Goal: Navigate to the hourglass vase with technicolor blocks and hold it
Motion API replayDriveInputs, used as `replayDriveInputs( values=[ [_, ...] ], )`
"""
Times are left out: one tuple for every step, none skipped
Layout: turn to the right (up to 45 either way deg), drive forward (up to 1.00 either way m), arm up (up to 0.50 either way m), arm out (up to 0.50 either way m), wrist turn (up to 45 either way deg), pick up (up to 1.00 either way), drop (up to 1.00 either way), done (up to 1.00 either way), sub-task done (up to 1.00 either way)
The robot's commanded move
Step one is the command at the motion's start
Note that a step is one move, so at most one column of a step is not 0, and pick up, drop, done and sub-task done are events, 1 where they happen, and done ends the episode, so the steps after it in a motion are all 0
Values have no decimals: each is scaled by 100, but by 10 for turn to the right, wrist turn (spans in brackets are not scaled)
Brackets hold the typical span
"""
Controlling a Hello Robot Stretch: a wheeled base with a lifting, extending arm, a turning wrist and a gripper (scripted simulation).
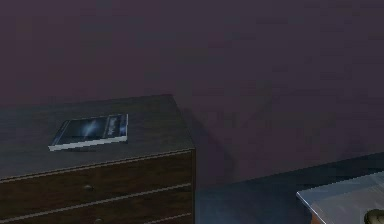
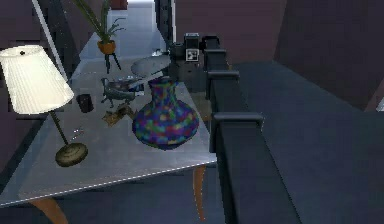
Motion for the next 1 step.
replayDriveInputs(
  values=[
    [0,0,0,0,150,0,0,0,0]
  ],
)
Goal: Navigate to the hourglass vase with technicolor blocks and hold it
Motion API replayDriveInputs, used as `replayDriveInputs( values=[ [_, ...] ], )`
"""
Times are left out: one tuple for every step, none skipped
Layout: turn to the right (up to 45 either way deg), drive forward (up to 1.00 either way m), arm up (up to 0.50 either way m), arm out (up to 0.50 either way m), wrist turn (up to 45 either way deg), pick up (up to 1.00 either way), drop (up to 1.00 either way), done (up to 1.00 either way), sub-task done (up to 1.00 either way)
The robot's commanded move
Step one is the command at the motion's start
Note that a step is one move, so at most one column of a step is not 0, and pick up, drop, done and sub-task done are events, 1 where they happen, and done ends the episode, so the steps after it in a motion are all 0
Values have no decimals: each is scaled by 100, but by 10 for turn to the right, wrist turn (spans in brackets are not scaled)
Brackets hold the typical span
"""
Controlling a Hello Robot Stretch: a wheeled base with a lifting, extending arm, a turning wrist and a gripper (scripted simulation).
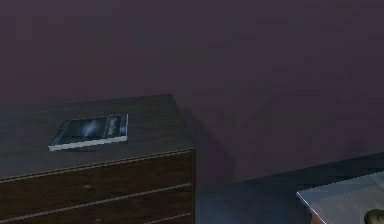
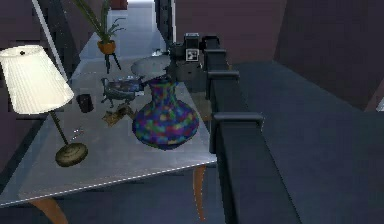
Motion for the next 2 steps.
replayDriveInputs(
  values=[
    [0,0,0,0,0,100,0,0,0],
    [0,0,0,0,0,0,0,100,0]
  ],
)
